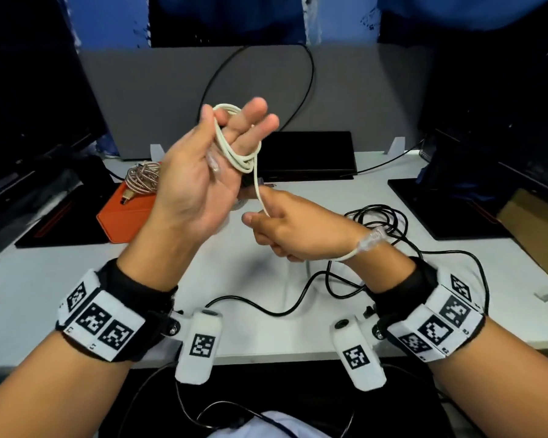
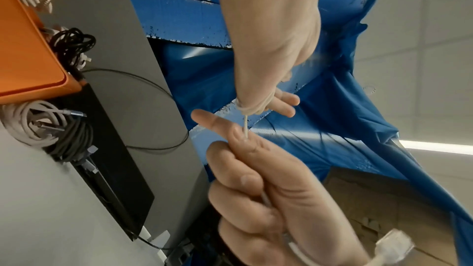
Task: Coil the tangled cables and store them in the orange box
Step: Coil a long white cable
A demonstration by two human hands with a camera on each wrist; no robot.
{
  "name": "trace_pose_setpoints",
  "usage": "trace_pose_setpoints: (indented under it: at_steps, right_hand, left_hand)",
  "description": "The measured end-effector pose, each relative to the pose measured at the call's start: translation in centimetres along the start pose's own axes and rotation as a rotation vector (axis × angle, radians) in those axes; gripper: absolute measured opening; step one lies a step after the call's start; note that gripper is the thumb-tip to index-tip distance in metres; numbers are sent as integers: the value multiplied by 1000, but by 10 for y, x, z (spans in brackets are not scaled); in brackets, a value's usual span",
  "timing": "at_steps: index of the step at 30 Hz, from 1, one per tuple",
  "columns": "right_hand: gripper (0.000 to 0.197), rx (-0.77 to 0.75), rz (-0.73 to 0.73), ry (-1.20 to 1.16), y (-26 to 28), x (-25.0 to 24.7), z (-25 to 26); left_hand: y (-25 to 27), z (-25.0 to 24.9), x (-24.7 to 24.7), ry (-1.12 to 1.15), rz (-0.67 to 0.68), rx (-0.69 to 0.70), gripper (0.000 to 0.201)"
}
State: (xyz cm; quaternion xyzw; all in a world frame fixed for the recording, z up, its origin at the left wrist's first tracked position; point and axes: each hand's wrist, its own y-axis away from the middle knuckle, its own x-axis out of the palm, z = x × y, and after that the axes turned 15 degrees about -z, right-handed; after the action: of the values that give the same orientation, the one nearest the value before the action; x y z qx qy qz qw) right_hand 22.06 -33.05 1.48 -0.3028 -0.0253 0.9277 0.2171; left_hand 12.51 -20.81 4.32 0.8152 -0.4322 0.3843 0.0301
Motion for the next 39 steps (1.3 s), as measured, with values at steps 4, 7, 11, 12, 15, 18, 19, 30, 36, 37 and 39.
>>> trace_pose_setpoints:
  at_steps: [4, 7, 11, 12, 15, 18, 19, 30, 36, 37, 39]
  right_hand:
    - [21, -71, 108, 130, 9, -9, 9]
    - [30, -91, 180, 150, 15, -26, 17]
    - [27, -116, 224, 102, 22, -52, 24]
    - [22, -131, 226, 73, 24, -59, 24]
    - [18, -146, 278, -56, 30, -81, 22]
    - [22, -171, 240, -103, 36, -98, 20]
    - [20, -207, 176, -88, 35, -101, 18]
    - [53, -53, -361, -273, 13, -44, 26]
    - [53, -14, -479, -446, 9, -15, 25]
    - [52, -34, -508, -454, 7, -12, 22]
    - [55, -77, -587, -409, 4, -8, 18]
  left_hand:
    - [8, 15, 4, -847, 19, 470, 28]
    - [12, 9, 1, -1298, 198, 682, 28]
    - [14, -6, 0, -1546, 426, 674, 33]
    - [14, -9, 0, -1528, 479, 609, 33]
    - [11, -15, -7, -1202, 600, 150, 38]
    - [10, -18, -13, -953, 614, -64, 54]
    - [10, -18, -14, -887, 610, -94, 57]
    - [5, 2, -4, -102, 404, -342, 34]
    - [-1, 1, -6, -98, 281, -315, 43]
    - [0, 0, -5, -134, 261, -292, 42]
    - [2, 1, -2, -230, 224, -213, 37]
